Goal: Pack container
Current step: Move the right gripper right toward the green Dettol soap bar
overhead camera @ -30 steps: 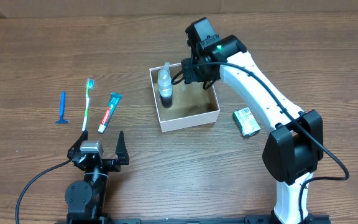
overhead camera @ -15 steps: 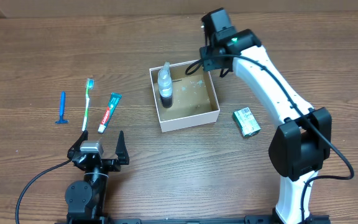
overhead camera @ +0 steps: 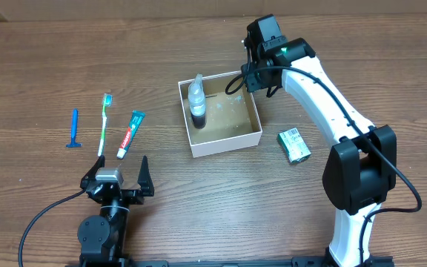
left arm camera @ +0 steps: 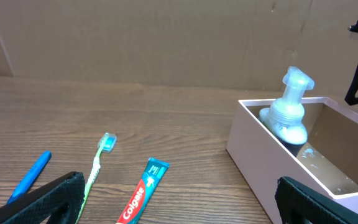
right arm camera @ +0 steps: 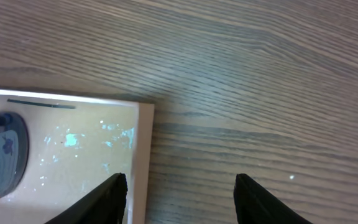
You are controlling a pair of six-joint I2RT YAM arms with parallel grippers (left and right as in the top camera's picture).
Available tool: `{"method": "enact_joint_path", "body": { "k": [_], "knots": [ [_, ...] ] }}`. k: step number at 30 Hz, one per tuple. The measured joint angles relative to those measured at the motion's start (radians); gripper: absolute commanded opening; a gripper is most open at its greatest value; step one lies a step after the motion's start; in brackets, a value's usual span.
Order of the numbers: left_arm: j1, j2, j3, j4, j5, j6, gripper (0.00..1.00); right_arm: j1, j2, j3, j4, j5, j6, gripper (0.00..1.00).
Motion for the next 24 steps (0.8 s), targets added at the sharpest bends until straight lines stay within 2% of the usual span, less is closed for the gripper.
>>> {"method": "enact_joint_path", "body": {
  "k": [8, 13, 18, 24],
  "knots": [
    [0.000, 0.000, 0.000, 0.000, 0.000, 0.000, 1.00, 0.000, 0.000, -0.059, 0.048, -0.057, -0.025, 0.56],
    [0.000, 0.000, 0.000, 0.000, 0.000, 0.000, 1.00, 0.000, 0.000, -0.061, 0.053, -0.071, -0.006, 0.48],
    [0.000, 0.000, 0.000, 0.000, 0.000, 0.000, 1.00, 0.000, 0.000, -0.061, 0.054, -0.086, 0.041, 0.45],
    [0.000, 0.000, 0.000, 0.000, 0.000, 0.000, 1.00, 0.006, 0.006, -0.061, 0.052, -0.103, 0.072, 0.32]
  ]
}}
